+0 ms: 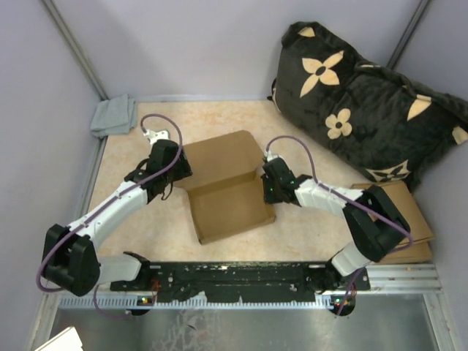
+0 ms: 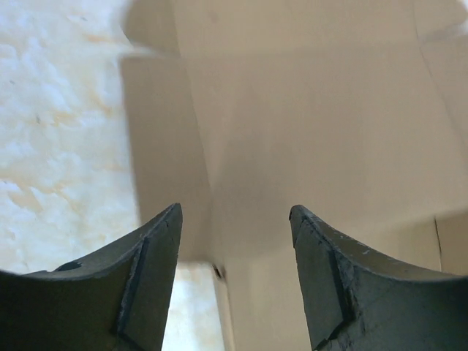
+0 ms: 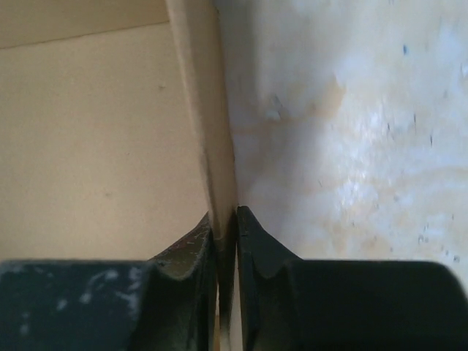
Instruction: Fold the paper box
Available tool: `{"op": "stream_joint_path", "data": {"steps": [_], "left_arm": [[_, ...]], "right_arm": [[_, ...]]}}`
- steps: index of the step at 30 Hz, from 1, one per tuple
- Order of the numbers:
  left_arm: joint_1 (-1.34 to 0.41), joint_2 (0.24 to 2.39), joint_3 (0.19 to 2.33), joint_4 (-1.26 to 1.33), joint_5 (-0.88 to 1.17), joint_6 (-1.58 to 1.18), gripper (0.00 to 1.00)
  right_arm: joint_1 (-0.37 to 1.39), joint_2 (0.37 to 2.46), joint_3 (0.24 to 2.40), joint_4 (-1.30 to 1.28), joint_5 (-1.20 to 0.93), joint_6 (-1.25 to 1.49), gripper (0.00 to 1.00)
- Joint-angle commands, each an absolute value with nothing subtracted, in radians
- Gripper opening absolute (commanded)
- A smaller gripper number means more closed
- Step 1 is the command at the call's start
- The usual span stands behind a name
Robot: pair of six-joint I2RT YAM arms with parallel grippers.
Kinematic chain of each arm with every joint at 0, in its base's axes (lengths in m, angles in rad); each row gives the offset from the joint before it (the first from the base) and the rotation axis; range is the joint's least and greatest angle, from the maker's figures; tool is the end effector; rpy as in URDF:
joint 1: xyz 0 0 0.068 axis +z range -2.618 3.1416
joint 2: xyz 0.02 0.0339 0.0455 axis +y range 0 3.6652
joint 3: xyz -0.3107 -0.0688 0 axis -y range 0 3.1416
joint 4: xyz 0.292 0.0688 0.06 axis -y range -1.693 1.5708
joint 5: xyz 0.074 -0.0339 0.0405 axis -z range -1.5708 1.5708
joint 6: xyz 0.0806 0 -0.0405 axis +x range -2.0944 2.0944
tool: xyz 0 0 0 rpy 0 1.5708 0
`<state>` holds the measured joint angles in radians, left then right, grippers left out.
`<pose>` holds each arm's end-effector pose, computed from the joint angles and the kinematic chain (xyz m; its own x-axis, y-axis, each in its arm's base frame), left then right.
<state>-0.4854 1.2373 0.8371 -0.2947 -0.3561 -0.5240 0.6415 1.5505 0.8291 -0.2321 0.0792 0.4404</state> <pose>0.3010 -0.1270 0.2528 -0.5906 -0.2186 -0.7767 -0.1098 0.9754 -0.1911 0.2938 0.2115 0.1505 -0.8297 -0.0892 -0.5511 -0.2279 0.9553 0.1884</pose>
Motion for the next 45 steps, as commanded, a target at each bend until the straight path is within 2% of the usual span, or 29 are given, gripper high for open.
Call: {"op": "stream_joint_path", "data": {"steps": [1,5,15,27,31,37,45], "left_arm": [[-0.36,1.295,0.912,-0.256,-0.254,-0.549,0.69],[-0.292,1.317,0.933,-0.294,-0.215,-0.541,0.7],[-0.268,1.38,0.882,-0.296,-0.176,-0.525,0.68],[-0.267,1.459,0.845,-0.274,-0.264,-0.516,0.67],[-0.268,1.52,0.883,-0.231,-0.248,-0.521,0.62],[-0.268,1.593,0.971,-0.238,-0.181,-0.506,0.47],[-0.268,1.6,0.985,-0.203,-0.127,-0.511,0.44]], "right_arm": [[0.649,1.463,0.725,-0.2,0.101,0.547,0.2],[0.651,1.429,0.68,-0.165,0.048,0.614,0.33],[0.672,1.394,0.656,-0.156,0.024,0.678,0.36],[0.675,1.376,0.679,-0.16,0.019,0.675,0.44],[0.675,1.371,0.701,-0.177,0.004,0.66,0.45],[0.675,1.381,0.72,-0.193,-0.017,0.642,0.45],[0.675,1.404,0.725,-0.192,-0.023,0.635,0.45]]}}
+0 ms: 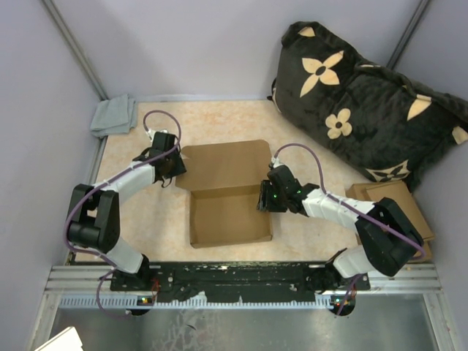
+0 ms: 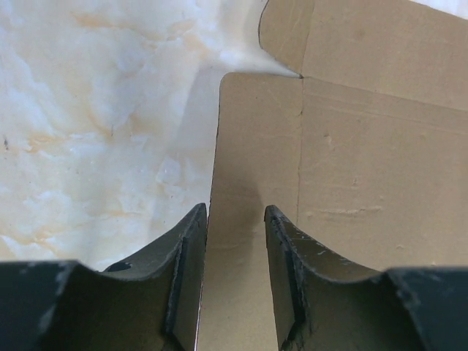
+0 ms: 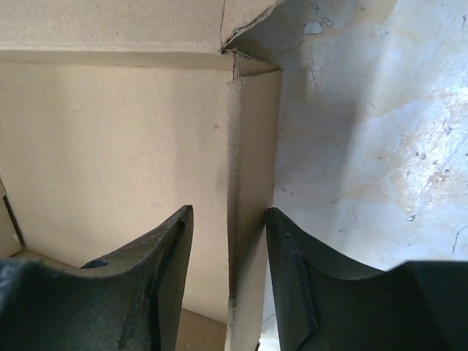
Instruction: Fold the paper box
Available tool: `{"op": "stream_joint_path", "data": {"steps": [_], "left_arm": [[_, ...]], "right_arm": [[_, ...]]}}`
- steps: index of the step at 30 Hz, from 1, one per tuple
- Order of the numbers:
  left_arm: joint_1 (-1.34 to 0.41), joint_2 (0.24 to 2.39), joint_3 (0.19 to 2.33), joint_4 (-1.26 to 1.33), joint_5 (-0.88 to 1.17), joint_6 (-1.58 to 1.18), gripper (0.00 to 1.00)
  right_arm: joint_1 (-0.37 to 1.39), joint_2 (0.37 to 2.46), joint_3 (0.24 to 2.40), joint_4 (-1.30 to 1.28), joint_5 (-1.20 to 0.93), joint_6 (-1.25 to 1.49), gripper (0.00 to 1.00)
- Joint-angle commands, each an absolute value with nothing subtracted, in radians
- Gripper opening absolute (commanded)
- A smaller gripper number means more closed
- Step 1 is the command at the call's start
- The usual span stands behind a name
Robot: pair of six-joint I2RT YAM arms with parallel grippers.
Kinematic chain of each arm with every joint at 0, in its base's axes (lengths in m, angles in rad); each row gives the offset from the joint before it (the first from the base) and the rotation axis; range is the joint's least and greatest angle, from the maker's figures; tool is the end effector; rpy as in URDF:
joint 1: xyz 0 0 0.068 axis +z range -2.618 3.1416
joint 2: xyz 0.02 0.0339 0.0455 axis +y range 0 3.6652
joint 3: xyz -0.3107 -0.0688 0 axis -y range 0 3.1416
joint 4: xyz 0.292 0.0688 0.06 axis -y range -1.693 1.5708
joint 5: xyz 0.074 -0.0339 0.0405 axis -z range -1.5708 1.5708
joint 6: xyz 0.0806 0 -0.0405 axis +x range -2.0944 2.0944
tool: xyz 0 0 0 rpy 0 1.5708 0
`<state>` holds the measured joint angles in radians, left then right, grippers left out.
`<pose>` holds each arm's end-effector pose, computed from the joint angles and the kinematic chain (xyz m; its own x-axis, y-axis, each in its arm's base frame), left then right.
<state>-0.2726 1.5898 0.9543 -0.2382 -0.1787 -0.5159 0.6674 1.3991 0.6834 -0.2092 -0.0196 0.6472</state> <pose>0.3842 -0.0925 0.1816 -0.7188 -0.3031 -0.6257 -0.2294 0.9529 -0.1982 0.2501 0.1991 0.1499 -0.8791 0.0748 -0.4708 -0.1229 0.9187 0.3754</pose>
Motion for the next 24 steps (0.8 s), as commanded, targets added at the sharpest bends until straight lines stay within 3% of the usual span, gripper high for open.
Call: {"op": "stream_joint_path", "data": {"steps": [1,24], "left_arm": [[-0.268,1.604,0.989,-0.202,-0.111,-0.515,0.43],[-0.281,1.54,0.936,-0.111,0.088,-0.563,0.38]], "right_arm": [[0.675,1.408,0.726,-0.192,-0.024,0.634,0.45],[0.675,1.456,0.775,-0.191,-0.043,0.631,0.4]]}}
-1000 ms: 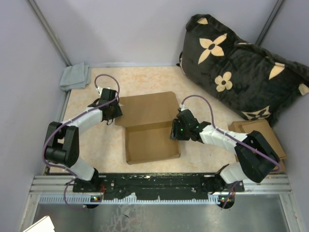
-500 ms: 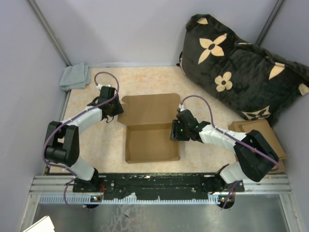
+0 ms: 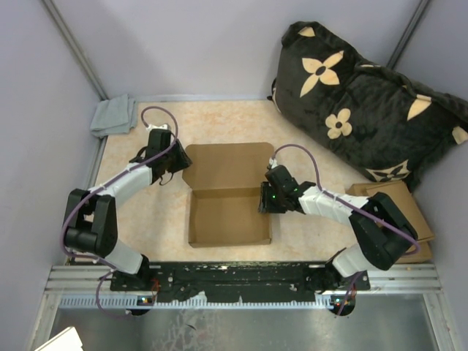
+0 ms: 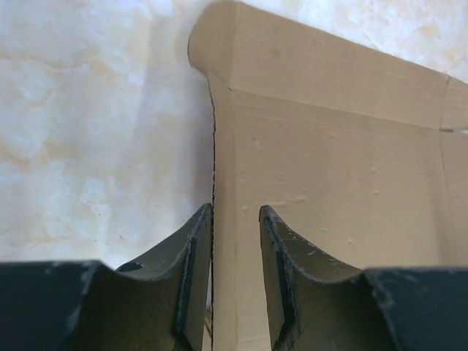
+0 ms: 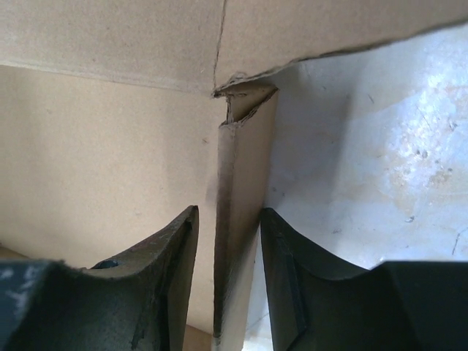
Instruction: Fold the paper box
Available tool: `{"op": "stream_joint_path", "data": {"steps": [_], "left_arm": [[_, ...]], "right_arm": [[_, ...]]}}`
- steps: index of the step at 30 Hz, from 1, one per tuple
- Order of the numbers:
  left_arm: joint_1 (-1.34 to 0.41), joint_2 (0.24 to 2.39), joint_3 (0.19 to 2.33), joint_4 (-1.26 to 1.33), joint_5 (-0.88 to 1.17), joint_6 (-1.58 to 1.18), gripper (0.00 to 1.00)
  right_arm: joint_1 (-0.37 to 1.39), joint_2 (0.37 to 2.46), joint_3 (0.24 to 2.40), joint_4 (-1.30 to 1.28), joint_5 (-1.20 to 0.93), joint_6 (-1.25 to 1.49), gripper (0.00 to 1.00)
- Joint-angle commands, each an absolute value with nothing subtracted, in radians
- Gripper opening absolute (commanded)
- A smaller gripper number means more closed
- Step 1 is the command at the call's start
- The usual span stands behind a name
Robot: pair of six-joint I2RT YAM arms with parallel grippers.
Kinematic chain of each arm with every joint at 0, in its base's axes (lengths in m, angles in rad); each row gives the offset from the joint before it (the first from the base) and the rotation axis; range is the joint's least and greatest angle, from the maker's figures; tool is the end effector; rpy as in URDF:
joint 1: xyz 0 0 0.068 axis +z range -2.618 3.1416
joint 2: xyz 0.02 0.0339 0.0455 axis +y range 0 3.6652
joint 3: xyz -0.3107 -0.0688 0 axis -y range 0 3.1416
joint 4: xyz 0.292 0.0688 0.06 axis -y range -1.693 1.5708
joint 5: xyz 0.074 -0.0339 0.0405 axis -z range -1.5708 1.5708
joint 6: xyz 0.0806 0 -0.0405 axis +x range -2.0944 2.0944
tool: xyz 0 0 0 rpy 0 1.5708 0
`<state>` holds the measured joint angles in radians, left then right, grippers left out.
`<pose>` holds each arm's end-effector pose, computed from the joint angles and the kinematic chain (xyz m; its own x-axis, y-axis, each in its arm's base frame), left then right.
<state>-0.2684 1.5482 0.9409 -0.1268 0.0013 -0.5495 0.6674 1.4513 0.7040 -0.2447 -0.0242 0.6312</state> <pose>0.3874 -0.1067 0.2032 -0.6898 -0.3519 -0.6327 -0.1104 0.9148 -0.3885 0.2521 0.2011 0.1381 -0.9021 0.0402 -0.4297 -0.1199 0.9331 0.3392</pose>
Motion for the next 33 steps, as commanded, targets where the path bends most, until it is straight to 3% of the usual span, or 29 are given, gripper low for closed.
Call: {"op": "stream_joint_path", "data": {"steps": [1,9,11,14,19,26,33], "left_arm": [[-0.282,1.548,0.939,-0.111,0.094,-0.562,0.38],[-0.293,1.577,0.942,-0.121,0.041,-0.536,0.36],[-0.293,1.568,0.936,-0.117,0.028,-0.523,0.26],[-0.294,1.568,0.951,-0.134,0.006,-0.502,0.01],[-0.294,1.506,0.919,-0.113,-0.035,-0.488,0.0],[-0.294,1.266,0.687,0.168,0.003,-0.457,0.0],[-0.296,1.087,0.513,0.384,0.078,-0.432,0.0]], "right_arm": [[0.676,1.459,0.779,-0.191,-0.042,0.629,0.4],[0.676,1.452,0.795,-0.198,-0.039,0.625,0.4],[0.675,1.449,0.793,-0.2,-0.034,0.623,0.4],[0.675,1.449,0.807,-0.216,-0.035,0.606,0.42],[0.661,1.41,0.889,-0.345,-0.014,0.562,0.51],[0.511,1.337,1.054,-0.501,-0.077,0.436,0.64],[0.357,1.414,1.169,-0.503,-0.252,0.318,0.63]]}}
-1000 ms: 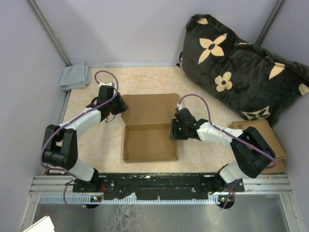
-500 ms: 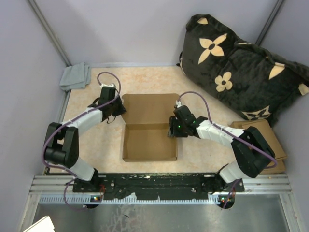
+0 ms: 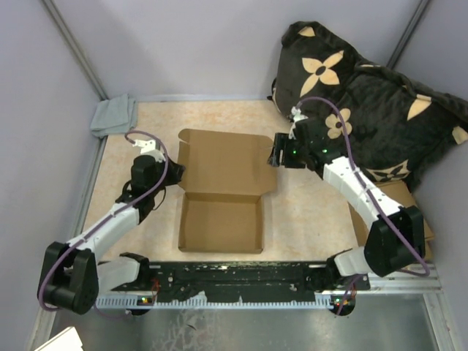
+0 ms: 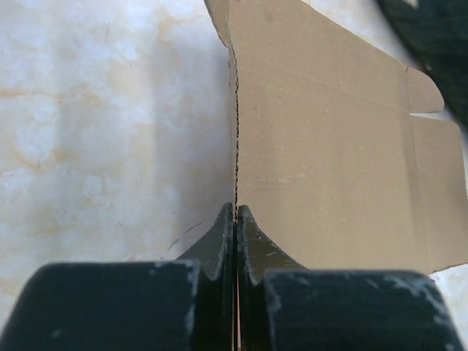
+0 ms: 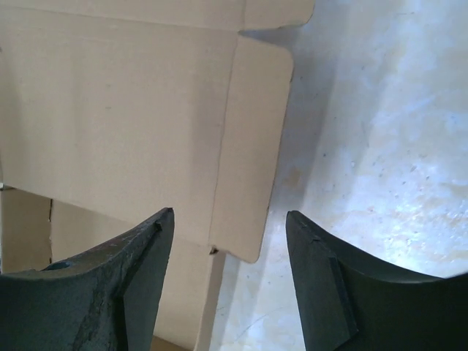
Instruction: Fold the paper box
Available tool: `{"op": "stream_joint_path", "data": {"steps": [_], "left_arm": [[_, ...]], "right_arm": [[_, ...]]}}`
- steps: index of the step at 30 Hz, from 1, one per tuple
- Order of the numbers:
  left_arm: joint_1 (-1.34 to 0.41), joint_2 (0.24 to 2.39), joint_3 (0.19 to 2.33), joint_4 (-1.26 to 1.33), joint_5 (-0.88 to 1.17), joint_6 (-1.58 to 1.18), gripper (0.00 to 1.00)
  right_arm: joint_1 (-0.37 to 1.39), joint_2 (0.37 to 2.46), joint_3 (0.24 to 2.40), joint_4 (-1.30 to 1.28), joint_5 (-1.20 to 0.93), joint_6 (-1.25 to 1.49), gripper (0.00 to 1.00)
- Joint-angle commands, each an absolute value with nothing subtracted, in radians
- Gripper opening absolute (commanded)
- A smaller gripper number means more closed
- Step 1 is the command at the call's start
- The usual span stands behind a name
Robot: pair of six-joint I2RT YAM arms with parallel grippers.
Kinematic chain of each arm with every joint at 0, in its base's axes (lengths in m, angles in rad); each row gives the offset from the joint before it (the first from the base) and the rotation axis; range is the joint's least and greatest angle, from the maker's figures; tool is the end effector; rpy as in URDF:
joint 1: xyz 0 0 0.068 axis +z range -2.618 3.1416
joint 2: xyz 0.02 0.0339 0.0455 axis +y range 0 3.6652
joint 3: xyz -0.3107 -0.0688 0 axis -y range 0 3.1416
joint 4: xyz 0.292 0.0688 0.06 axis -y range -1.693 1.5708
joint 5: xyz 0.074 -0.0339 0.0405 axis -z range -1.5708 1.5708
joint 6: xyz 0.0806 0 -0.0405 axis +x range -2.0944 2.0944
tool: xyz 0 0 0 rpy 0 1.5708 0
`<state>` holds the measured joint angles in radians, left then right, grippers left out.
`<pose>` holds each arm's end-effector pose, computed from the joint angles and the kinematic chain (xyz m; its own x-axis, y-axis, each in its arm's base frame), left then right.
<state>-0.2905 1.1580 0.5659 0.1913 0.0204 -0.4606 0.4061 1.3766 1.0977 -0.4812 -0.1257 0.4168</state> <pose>0.2999 -0.0914 0.2246 -0.4701 -0.3233 -0.8213 0.1065 0.9029 -0.4164 0.3349 0.1550 0.2896 -0.7712 0.1056 -0.6277 -0.1784 0.9108 0.3724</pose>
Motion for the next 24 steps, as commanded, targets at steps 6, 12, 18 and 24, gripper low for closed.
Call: {"op": "stream_joint_path", "data": {"steps": [6,12,18,24], "left_arm": [[-0.297,0.993,0.445,0.469,0.095,-0.421,0.0],[-0.3,0.954,0.409,0.533,0.117,-0.416,0.0],[-0.303,0.936,0.394,0.55,0.121,-0.412,0.0],[-0.304,0.935,0.396,0.552,0.122,-0.407,0.0]], "right_arm": [[0.35,1.506,1.236,-0.496,-0.266,0.259,0.62],[0.348,1.575,1.291,-0.519,-0.21,0.236,0.6],[0.348,1.615,1.327,-0.526,-0.181,0.211,0.6],[0.346,1.697,1.379,-0.526,-0.273,0.187,0.19]]}}
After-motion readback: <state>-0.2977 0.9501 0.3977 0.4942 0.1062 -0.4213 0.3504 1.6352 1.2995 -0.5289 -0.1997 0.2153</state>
